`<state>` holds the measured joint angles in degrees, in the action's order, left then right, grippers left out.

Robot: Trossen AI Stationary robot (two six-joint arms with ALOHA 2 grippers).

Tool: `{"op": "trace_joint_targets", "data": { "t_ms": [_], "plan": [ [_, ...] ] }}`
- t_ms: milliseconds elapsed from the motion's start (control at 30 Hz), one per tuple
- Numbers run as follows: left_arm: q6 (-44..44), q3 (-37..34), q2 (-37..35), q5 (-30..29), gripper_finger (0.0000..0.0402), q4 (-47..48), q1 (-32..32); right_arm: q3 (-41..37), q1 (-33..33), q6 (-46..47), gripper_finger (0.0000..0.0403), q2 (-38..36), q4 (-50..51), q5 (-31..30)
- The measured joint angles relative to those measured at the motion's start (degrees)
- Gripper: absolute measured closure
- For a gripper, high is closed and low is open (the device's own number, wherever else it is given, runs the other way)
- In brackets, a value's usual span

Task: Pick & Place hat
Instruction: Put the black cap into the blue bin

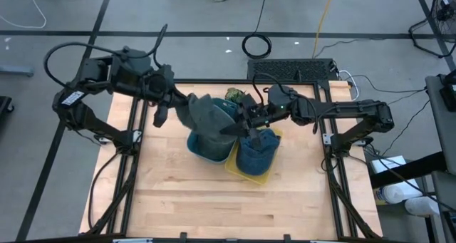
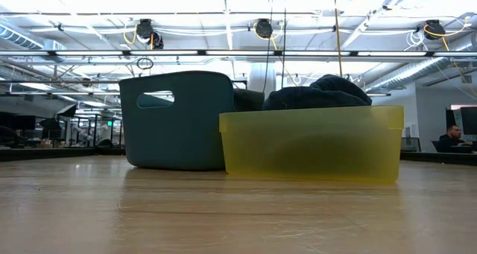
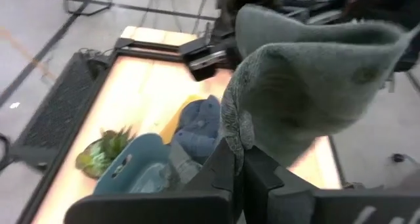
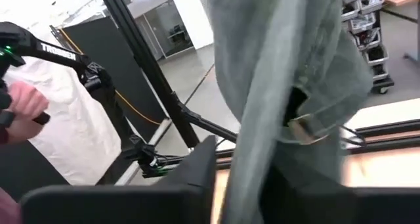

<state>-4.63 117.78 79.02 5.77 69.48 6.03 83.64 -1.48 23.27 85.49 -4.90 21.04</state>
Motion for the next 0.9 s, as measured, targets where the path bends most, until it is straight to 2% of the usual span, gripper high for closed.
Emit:
{"op": "trace_joint_targets", "data": {
  "t_ms": [300,433,533,633,767,900],
  "plan": [
    [0.03,2.93,0.02,9.16,0.0398,-0.66,0.11,0.09,-3.99,-1.02,0.014,-0.76,2.62,-1.12],
    [-0.58,3.56,0.0,13.81,0.0398,-0.68,1.26,0.02,-6.38,-4.97,0.008,-3.32,7.18,0.06],
    [-1.25,3.56,0.04,18.11,0.0398,-0.53,2.72,0.02,-8.04,-7.6,0.0061,-5.78,10.18,-0.14],
    [-0.15,3.58,0.02,21.27,0.0398,0.7,3.98,-0.02,-9.59,-10.72,0.0059,-8.89,12.2,-0.33],
    [5.42,3.58,0.55,24.48,0.0398,2.39,5.23,0.04,-11.18,-14.06,0.0061,-12.72,13.96,-1.53],
    [10.85,3.65,1.43,24.97,0.0398,4.07,6.51,0.02,-12.06,-15.9,0.0061,-15.24,14.53,-1.6]
  ]
}}
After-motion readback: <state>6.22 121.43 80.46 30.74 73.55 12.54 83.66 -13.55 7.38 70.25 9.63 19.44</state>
